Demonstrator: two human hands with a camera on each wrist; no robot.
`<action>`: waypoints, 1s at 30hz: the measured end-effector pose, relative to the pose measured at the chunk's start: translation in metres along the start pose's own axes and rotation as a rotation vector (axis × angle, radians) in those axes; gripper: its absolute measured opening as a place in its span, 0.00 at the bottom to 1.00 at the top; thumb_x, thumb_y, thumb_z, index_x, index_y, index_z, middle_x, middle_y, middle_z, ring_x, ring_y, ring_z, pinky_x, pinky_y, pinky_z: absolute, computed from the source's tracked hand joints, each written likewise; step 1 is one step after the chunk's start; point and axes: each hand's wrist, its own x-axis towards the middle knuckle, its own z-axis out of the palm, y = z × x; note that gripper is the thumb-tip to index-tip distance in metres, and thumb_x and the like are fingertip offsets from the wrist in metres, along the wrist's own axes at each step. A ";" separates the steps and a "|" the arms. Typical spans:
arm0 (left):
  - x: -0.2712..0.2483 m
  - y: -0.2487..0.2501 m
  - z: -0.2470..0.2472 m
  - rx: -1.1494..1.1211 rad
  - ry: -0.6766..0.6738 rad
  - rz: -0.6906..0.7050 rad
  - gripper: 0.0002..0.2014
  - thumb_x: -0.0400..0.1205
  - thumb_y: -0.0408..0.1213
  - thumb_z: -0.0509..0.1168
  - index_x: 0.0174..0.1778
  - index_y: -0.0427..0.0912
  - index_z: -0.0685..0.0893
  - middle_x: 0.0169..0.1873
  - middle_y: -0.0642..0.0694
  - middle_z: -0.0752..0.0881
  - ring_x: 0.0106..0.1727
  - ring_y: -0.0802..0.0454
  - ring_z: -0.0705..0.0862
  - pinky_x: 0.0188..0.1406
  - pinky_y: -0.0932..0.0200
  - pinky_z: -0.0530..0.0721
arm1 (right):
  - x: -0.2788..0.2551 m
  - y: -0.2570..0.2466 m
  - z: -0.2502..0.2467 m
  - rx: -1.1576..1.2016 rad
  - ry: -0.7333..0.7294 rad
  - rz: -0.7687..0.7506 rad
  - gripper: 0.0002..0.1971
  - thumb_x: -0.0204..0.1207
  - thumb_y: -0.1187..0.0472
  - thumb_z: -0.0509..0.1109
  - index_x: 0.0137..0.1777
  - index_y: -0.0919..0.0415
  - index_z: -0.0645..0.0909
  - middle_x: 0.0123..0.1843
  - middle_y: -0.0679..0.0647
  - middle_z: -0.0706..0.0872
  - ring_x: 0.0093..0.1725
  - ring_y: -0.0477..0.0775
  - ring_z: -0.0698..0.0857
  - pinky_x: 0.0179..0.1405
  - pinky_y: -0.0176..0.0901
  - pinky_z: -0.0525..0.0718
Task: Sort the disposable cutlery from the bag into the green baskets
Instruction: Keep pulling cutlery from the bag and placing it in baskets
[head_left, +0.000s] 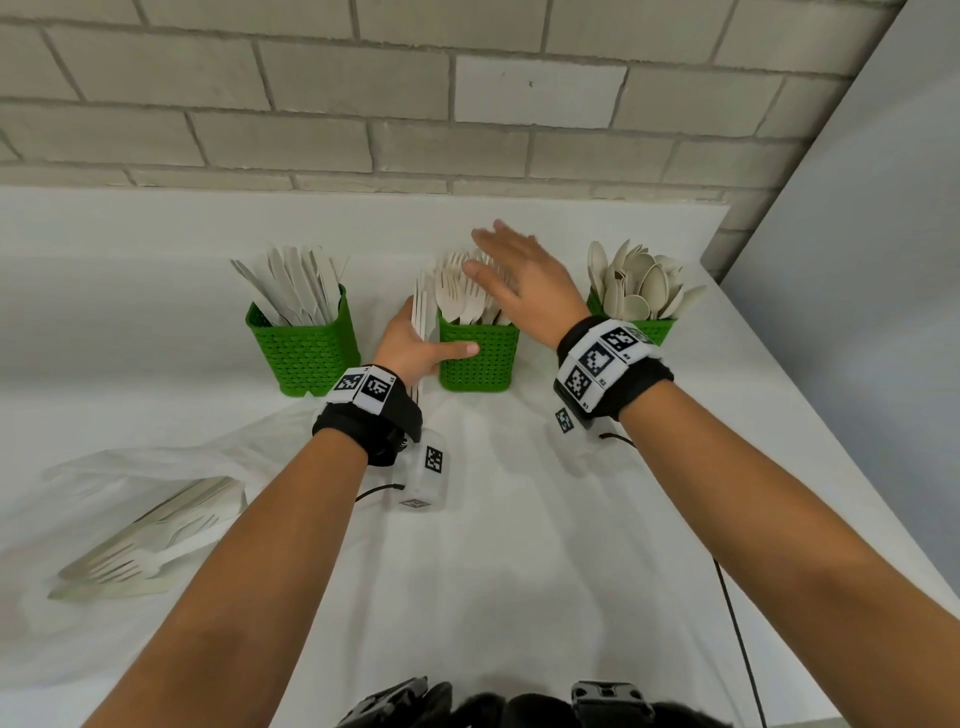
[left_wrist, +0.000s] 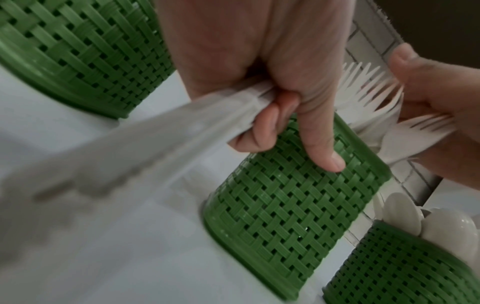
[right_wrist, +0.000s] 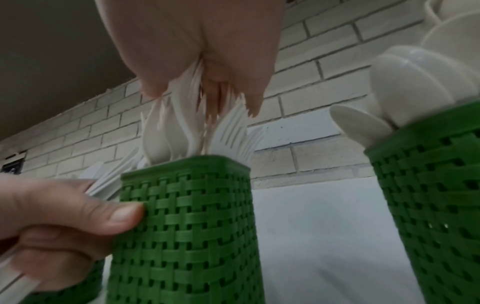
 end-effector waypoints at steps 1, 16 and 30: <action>0.000 0.000 0.000 0.001 -0.001 0.003 0.32 0.71 0.24 0.74 0.70 0.38 0.71 0.54 0.45 0.82 0.42 0.65 0.79 0.24 0.77 0.78 | 0.000 -0.001 0.000 -0.006 -0.047 0.033 0.26 0.85 0.47 0.53 0.79 0.58 0.65 0.81 0.57 0.66 0.82 0.53 0.60 0.80 0.50 0.57; -0.010 -0.003 -0.001 0.056 0.127 0.030 0.31 0.70 0.34 0.77 0.67 0.40 0.72 0.54 0.48 0.82 0.50 0.54 0.81 0.29 0.69 0.79 | -0.007 -0.001 -0.015 0.226 -0.192 0.008 0.25 0.87 0.50 0.42 0.83 0.53 0.50 0.85 0.52 0.53 0.84 0.48 0.46 0.76 0.36 0.42; -0.067 0.051 -0.031 -1.099 0.149 0.132 0.18 0.86 0.51 0.51 0.34 0.45 0.70 0.17 0.53 0.67 0.18 0.61 0.67 0.17 0.70 0.69 | -0.047 -0.071 -0.017 0.570 -0.411 -0.083 0.11 0.71 0.50 0.74 0.50 0.55 0.83 0.43 0.49 0.83 0.41 0.44 0.83 0.35 0.40 0.86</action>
